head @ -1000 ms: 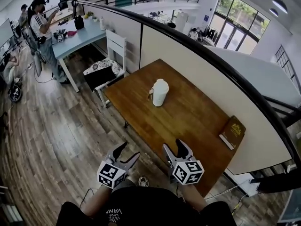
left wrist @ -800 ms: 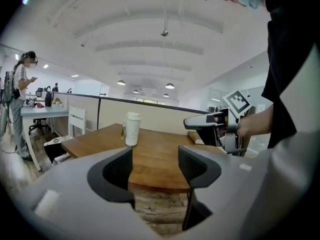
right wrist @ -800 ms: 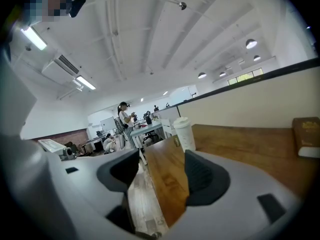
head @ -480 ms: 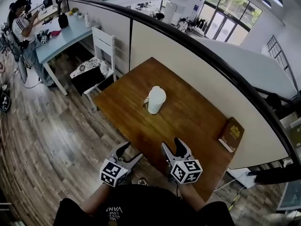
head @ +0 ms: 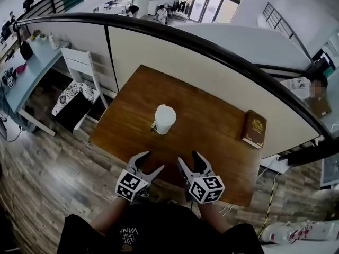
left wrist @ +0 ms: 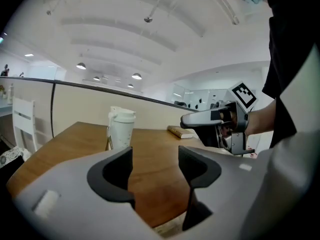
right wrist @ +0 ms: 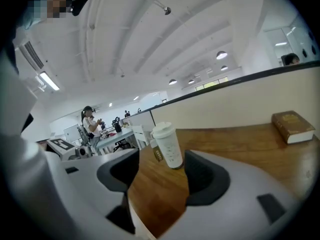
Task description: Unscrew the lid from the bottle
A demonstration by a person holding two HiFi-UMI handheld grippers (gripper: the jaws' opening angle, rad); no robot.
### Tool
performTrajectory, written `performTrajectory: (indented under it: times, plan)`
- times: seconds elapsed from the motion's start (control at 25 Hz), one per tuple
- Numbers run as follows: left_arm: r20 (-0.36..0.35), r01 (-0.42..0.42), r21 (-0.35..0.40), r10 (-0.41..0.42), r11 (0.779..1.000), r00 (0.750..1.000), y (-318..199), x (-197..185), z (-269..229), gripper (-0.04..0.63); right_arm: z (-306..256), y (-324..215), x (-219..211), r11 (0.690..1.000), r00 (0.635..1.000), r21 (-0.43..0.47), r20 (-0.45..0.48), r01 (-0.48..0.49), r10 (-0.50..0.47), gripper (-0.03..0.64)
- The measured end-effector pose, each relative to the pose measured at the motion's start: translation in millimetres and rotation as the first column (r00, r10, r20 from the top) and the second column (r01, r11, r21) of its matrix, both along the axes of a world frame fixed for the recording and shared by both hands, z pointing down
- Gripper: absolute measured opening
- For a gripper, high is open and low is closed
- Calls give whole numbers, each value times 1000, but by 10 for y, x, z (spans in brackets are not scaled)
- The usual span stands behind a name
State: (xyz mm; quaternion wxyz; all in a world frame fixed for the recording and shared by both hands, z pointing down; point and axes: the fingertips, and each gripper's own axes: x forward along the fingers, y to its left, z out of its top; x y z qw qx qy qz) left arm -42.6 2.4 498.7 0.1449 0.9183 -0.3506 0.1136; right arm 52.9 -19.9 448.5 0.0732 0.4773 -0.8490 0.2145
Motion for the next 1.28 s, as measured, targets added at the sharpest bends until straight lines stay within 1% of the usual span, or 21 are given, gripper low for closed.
performTrajectory:
  times: [0.08,0.16,0.32,0.48,0.56,0.72,1.0,1.16,1.28]
  plan:
    - [-2,-56,-14,56,998,998,-133,44,79,289,42,-20,-28,999,999,-5,-7,-52,52,252]
    - [-2,-91,-36,91,995,996,-263,80,193,304,74,-29,-52,995,995,-8,-14,-102,102,252]
    - [-15,-131,-65,131,989,991,-496,170,414,331,141,-29,-82,984,984,-13,-21,-180,180,252]
    - [-18,-150,-72,150,986,989,-676,279,516,338,215,-55,-89,977,977,-27,-24,-213,212,252]
    - [-17,-137,-70,137,988,990,-785,319,540,351,233,-102,-54,975,976,-28,-25,-219,218,252]
    - [-17,-86,-62,85,994,996,-1029,302,548,369,264,-255,6,976,977,-26,-21,-214,214,252]
    - [-5,16,-60,-16,998,1000,-1281,220,655,397,388,-426,112,979,982,-69,-6,-190,190,252]
    - [-8,33,-40,-33,999,999,-1432,195,697,405,395,-568,100,986,988,-61,-3,-157,157,252]
    - [3,34,-9,-34,999,999,-1523,205,737,408,327,-683,35,994,994,-24,-15,-104,104,252]
